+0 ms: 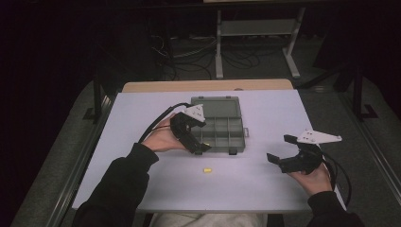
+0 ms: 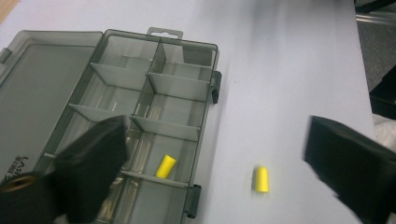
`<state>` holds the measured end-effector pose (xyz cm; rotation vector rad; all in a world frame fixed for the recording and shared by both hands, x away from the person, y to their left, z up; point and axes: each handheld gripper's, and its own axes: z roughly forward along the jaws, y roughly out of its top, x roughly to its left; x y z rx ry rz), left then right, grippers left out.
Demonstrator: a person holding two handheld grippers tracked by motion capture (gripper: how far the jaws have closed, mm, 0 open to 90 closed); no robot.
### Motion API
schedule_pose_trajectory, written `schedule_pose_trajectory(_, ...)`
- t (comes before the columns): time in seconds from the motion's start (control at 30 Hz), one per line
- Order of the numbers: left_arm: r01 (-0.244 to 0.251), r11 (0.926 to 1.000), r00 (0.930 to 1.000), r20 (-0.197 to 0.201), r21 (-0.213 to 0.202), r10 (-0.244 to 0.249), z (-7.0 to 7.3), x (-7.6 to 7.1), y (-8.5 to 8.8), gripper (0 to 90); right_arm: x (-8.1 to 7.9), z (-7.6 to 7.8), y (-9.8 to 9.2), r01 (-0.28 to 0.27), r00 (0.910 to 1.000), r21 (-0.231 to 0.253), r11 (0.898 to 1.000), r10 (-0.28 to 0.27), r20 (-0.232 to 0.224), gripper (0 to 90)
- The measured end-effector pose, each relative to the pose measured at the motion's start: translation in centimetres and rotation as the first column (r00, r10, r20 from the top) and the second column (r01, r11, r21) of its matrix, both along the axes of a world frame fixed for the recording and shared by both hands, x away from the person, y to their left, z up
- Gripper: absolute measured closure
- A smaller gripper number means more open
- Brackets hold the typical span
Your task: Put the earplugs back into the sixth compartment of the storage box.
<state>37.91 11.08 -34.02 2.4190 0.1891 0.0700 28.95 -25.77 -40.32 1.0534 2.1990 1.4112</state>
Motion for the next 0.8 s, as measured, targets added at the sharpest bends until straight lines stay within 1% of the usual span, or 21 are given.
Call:
schedule_pose_trajectory(0.03,-0.009,0.9999,0.9999,-0.007,0.008,0.009,0.0,-0.1,0.0,1.3,0.0,0.0,0.0,0.0,1.0,0.0,1.0,0.0,0.0,0.0)
schedule_pose_trajectory(0.07,-0.013,0.9998,0.9999,0.0,0.018,0.013,0.0,-0.2,0.0,0.0,0.0,0.0,0.0,0.001,1.0,0.001,1.0,-0.001,-0.002,0.0)
schedule_pose_trajectory(0.1,-0.011,0.9997,0.9999,0.011,0.02,0.011,0.0,-0.4,0.0,0.0,0.0,0.0,0.0,0.0,1.0,0.001,1.0,0.0,-0.002,0.0)
schedule_pose_trajectory(0.2,-0.019,0.9998,0.9997,0.016,0.008,0.019,-0.2,-0.8,0.2,0.0,0.0,0.0,0.0,0.0,1.0,0.003,1.0,0.0,0.0,0.0)
schedule_pose_trajectory(0.27,-0.02,0.9998,0.9997,0.018,0.008,0.02,-0.5,-1.1,0.3,0.0,0.0,0.0,0.0,-0.002,1.0,0.002,1.0,0.002,0.0,0.0)
schedule_pose_trajectory(0.43,-0.022,0.9994,0.9991,0.037,0.027,0.021,-1.2,-1.6,0.4,0.0,0.0,0.0,0.0,-0.002,1.0,0.002,1.0,0.002,-0.001,0.0)
schedule_pose_trajectory(0.67,-0.009,0.9991,0.9987,0.05,0.04,0.007,-2.2,-2.6,0.1,0.0,0.0,0.0,0.0,-0.004,1.0,0.0,1.0,0.004,-0.005,0.0)
schedule_pose_trajectory(0.8,0.01,0.9984,0.9986,0.051,0.056,-0.013,-2.8,-3.2,-0.2,0.0,0.0,0.0,0.0,-0.003,1.0,-0.002,1.0,0.003,-0.004,0.0)
